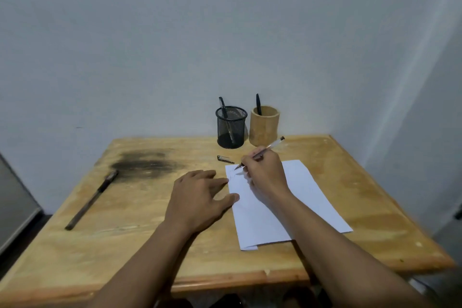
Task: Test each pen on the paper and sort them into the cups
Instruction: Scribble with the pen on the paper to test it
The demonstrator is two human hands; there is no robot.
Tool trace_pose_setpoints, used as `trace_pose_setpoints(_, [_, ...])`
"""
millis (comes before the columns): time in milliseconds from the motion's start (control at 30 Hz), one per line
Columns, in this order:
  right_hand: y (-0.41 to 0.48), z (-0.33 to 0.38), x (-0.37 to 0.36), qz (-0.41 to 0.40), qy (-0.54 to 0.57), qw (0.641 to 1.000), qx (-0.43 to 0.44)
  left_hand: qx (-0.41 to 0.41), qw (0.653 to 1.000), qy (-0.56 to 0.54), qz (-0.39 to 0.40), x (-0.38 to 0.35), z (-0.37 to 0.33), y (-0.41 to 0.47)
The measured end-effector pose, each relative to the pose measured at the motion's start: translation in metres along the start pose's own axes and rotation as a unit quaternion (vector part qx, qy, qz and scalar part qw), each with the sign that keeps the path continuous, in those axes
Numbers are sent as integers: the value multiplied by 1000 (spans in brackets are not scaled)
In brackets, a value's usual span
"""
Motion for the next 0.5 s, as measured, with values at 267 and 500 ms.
trace_pose_setpoints(267, [-8, -1, 4, -10, -103, 993, 61, 30, 999, 7, 34, 1, 0, -1])
trace_pose_setpoints(500, [-11, 0, 4, 3, -121, 990, 75, 22, 993, 59, 103, 0, -2, -2])
Point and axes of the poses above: each hand's wrist, its own y-axis towards the middle knuckle, its own x-axis out of the back of the hand, z = x × y, the point moved 1 cm from there along y, towards the middle knuckle, and after that the axes turned 14 degrees about -z, right-handed, at the moved point
